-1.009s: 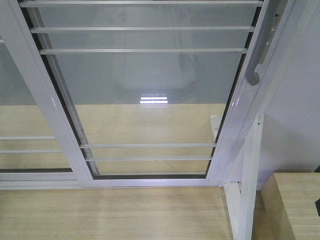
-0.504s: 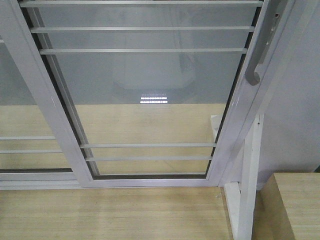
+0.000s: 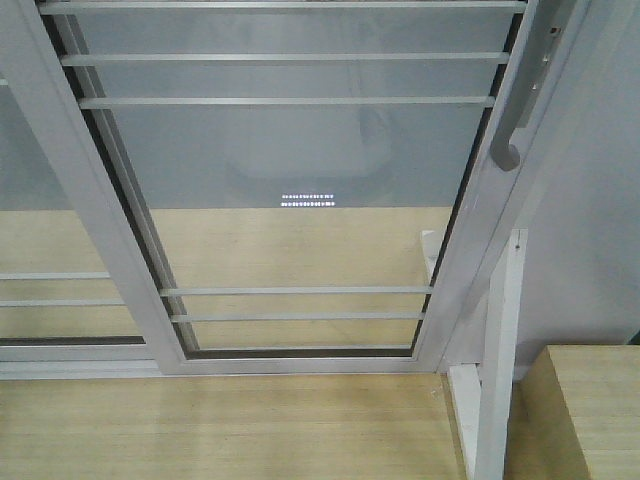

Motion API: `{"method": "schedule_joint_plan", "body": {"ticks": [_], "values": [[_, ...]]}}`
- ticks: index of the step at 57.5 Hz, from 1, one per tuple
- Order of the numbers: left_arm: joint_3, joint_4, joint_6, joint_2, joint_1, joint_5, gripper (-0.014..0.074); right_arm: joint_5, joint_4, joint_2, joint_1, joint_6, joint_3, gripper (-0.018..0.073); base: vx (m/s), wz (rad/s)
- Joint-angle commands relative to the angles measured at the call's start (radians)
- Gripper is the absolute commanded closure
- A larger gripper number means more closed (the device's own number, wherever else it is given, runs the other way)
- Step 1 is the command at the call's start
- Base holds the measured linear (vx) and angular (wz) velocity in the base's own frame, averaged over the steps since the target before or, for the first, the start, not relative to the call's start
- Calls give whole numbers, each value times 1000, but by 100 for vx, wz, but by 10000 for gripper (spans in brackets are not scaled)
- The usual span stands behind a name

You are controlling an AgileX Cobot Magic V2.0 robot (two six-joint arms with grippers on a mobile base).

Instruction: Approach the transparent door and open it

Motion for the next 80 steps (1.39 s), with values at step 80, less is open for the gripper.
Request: {"method": "schedule_joint_plan", "body": {"ticks": [80], "values": [[-34, -8, -15, 166, -3, -199, 197, -659, -474, 975, -4, 491, -603, 120, 0, 0]]}}
